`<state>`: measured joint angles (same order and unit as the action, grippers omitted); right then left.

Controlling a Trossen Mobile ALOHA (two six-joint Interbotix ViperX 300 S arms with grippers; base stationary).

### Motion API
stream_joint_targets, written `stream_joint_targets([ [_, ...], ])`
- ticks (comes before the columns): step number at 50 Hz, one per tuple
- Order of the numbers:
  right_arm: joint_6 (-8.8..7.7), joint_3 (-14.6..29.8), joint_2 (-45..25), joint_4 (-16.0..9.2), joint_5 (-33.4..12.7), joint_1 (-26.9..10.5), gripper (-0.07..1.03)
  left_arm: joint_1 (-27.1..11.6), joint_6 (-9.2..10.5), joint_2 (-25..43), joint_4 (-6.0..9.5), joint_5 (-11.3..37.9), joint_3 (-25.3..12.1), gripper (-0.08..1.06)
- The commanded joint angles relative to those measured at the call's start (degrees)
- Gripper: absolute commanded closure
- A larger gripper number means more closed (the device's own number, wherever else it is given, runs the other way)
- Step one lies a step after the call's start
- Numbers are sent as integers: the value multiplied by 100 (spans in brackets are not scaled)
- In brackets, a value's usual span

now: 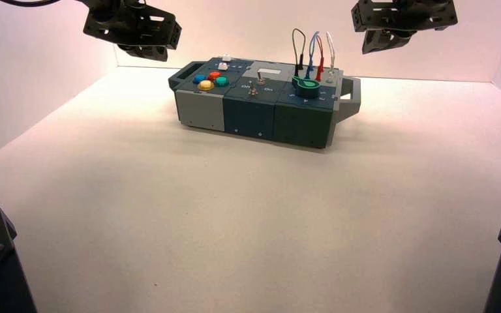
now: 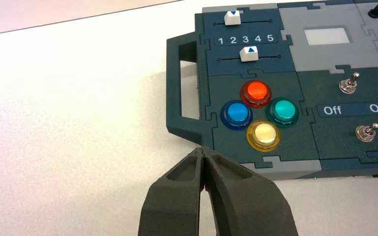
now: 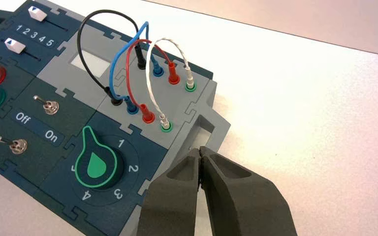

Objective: Move the bottom slider to position 5.

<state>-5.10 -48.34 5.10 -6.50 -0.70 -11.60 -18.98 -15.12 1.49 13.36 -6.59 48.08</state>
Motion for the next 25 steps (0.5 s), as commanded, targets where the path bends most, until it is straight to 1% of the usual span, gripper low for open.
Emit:
stream_joint_targets([
  [1,9,62,141,-18,53,-9,98,-18,-35,-185,-18,-44,-70,101],
  [22,9,62,132,-18,53,-9,98,-18,-35,-149,-18,-44,-97,101],
  [25,9,44,132,-18,53,-9,98,-18,-44,-132,-18,-114,-105,101],
])
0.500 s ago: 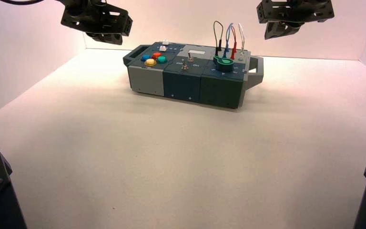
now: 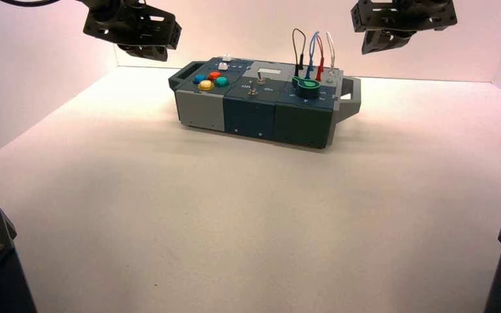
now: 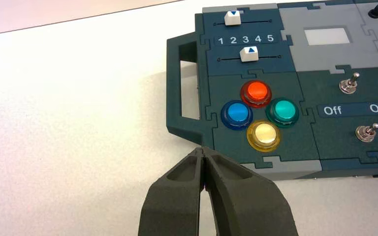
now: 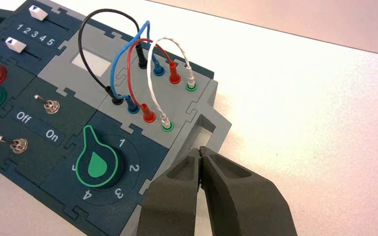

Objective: Move the bottom slider to position 5.

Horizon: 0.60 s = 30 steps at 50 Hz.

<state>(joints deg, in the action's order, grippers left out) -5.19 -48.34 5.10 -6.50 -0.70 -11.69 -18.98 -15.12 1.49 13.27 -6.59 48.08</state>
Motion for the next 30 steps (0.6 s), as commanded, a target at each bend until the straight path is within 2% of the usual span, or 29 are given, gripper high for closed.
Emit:
stream_joint_targets([
  [1,18,44,123,-18,53,0,98,-18,-53,-123,-18,-158,-114,101],
  [11,18,62,105,-18,53,0,98,-18,-176,9,-18,-325,-211,101],
  [20,18,70,88,-18,53,0,98,-9,-325,123,-26,-316,-501,101],
  [30,18,79,62,-18,35,-9,98,-18,-519,562,-62,26,-1187,101],
])
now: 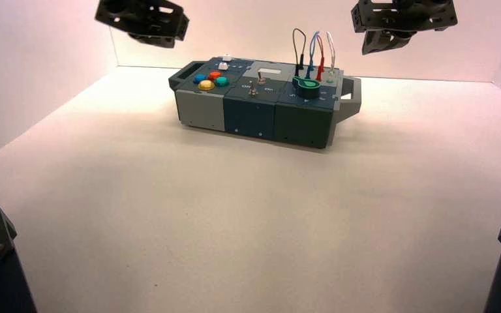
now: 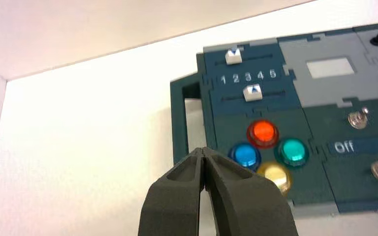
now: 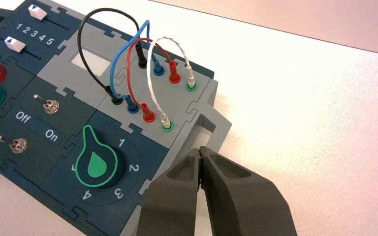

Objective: Move the bottom slider to position 5.

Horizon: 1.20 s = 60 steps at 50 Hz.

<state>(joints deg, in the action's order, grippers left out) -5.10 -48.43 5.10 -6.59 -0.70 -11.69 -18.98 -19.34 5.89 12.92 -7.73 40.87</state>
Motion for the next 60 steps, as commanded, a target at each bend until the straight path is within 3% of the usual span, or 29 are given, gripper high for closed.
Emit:
stream_joint_targets([
  [1,9,88,62,-9,35,0,98,-18,-114,176,-26,167,-527,101],
  [21,9,123,26,-9,-53,0,98,-132,-272,1037,-26,686,-1591,101],
  [41,9,141,-35,-9,-88,0,98,-457,-272,1283,-26,949,-1898,101],
  [60,9,149,-44,-9,-114,0,98,-501,-272,1503,-35,1037,-2057,101],
])
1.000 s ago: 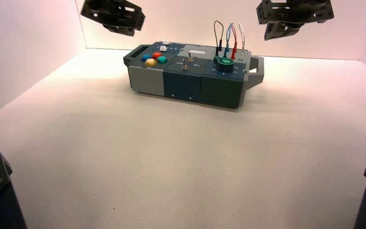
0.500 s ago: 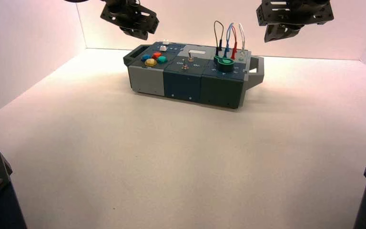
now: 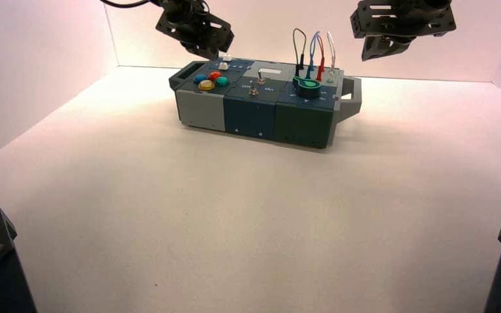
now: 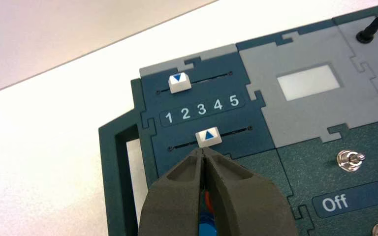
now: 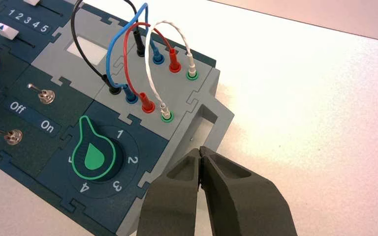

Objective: Move the bottom slider to position 5.

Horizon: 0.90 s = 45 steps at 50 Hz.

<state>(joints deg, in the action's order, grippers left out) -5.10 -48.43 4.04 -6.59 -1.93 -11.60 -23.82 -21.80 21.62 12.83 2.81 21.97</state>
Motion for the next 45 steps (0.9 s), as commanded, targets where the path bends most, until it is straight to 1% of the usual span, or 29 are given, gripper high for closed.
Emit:
stream_joint_targets([
  [1,9,149,70,-9,9,-9,98,-9,-35,-44,-18,-18,-176,101],
  [9,9,158,62,-9,-9,-9,98,9,-132,70,-18,-18,-255,101],
  [20,9,158,62,-9,-18,-9,98,105,-141,141,-26,-18,-316,101],
  [36,9,158,62,-9,-18,-9,98,114,-211,264,-26,-9,-439,101],
  [45,9,167,35,-9,-35,-9,98,114,-211,334,-18,-9,-527,101],
])
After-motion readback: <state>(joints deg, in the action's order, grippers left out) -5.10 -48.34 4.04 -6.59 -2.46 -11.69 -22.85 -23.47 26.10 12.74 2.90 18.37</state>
